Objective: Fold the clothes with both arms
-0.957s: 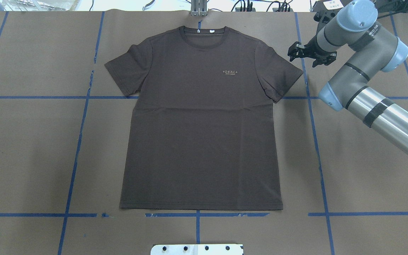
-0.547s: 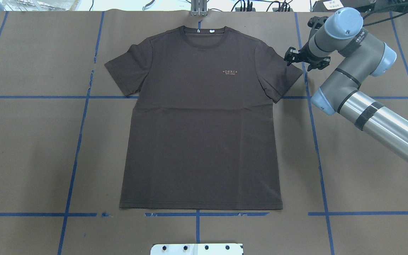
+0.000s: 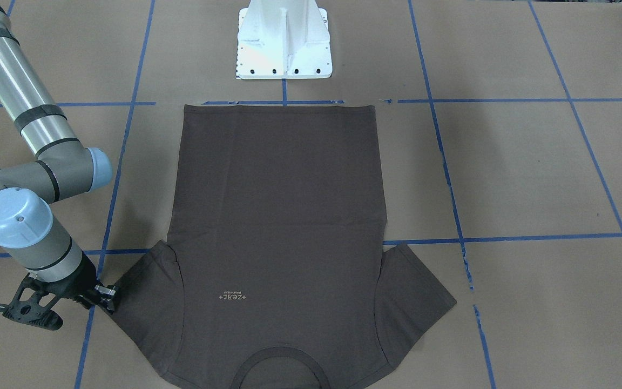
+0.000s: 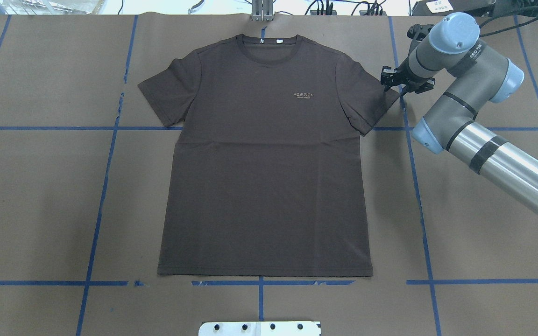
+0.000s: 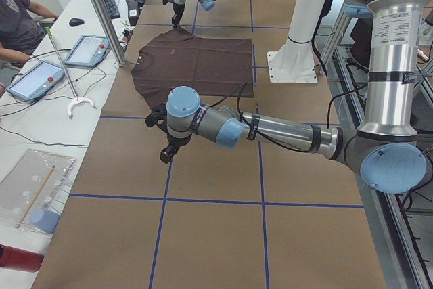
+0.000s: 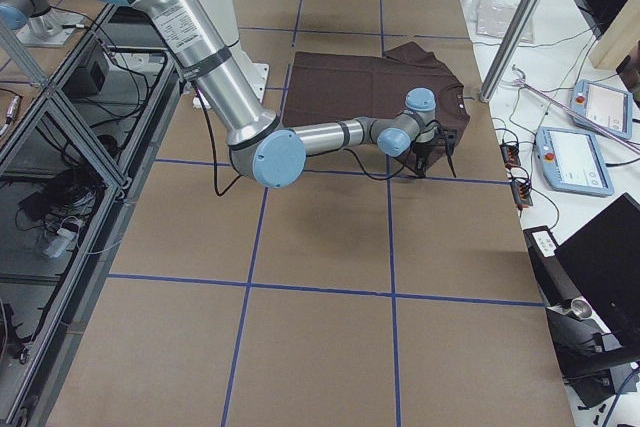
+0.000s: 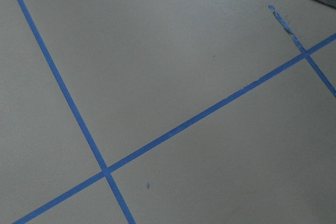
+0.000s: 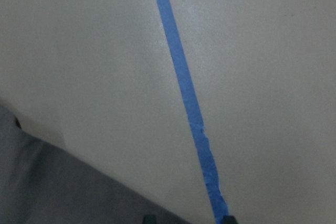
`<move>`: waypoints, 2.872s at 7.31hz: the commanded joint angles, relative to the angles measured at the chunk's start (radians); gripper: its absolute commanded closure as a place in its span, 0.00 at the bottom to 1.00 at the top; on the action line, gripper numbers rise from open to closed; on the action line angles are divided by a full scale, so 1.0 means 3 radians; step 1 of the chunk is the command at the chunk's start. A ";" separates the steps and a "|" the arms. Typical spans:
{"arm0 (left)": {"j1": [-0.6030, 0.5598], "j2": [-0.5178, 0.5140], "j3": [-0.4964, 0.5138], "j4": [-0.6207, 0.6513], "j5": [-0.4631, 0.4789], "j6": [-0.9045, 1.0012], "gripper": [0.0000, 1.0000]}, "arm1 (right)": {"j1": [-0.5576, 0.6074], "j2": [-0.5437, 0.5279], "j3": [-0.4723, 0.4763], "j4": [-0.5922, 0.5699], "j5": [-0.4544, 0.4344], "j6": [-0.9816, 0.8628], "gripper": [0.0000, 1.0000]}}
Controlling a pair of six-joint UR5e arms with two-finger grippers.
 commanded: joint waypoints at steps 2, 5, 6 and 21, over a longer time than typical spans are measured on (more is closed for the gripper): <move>0.0000 -0.0002 -0.0009 -0.0071 0.0000 -0.0015 0.00 | -0.0004 -0.0031 0.0109 0.0002 0.0024 -0.0044 1.00; 0.0000 -0.0002 -0.0039 -0.0082 -0.0005 -0.0010 0.00 | -0.0105 0.0243 0.0263 -0.0191 0.0024 0.0154 1.00; 0.0000 -0.0002 -0.0075 -0.0082 -0.0005 -0.0020 0.00 | -0.0228 0.0499 0.0182 -0.0344 -0.0062 0.0459 1.00; 0.1805 -0.2216 0.2266 -0.1308 0.1283 -0.3875 0.15 | -0.0050 -0.0312 0.1704 -0.0479 0.0141 0.0569 0.00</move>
